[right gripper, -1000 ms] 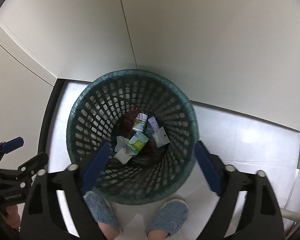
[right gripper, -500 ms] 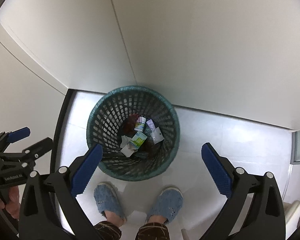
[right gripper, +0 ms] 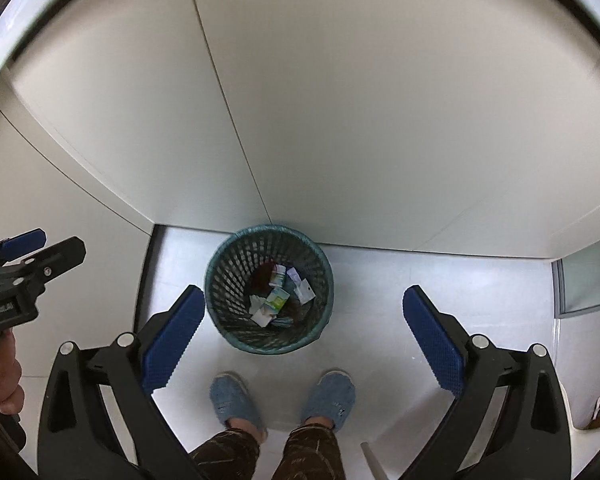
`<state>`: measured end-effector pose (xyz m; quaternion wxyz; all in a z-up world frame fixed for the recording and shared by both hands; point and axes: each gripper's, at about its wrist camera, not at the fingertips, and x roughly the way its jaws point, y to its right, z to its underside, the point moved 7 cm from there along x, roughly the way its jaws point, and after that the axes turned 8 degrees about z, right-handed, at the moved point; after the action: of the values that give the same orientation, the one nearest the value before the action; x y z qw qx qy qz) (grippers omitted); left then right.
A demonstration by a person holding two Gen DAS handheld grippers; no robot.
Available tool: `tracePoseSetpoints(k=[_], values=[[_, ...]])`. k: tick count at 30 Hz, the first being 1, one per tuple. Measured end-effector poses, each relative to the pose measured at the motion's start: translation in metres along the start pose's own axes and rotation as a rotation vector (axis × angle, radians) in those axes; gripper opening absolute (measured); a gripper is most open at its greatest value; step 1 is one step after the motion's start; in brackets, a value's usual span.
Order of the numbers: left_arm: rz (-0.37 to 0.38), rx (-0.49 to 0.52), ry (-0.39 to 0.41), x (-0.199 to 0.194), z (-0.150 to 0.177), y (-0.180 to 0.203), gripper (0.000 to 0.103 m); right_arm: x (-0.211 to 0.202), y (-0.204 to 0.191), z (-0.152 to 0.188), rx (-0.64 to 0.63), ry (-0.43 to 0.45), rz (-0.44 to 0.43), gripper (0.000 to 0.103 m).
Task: Collect trash
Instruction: 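Raise both tools from the basket back over the counter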
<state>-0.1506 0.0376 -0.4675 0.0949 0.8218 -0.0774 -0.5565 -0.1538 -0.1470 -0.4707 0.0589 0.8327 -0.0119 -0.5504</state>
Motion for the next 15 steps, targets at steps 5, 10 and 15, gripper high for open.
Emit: tracePoseSetpoints(k=[5, 10, 15], values=[[0.005, 0.008, 0.031, -0.055, -0.025, 0.009, 0.097, -0.058, 0.01, -0.018, 0.019, 0.04, 0.016, 0.095], [0.007, 0.049, 0.093, -0.114, -0.058, 0.023, 0.097, -0.114, 0.025, -0.046, 0.073, 0.083, 0.017, 0.095], [0.008, 0.049, 0.161, -0.169, -0.093, 0.028, 0.097, -0.171, 0.038, -0.081, 0.095, 0.169, 0.053, 0.095]])
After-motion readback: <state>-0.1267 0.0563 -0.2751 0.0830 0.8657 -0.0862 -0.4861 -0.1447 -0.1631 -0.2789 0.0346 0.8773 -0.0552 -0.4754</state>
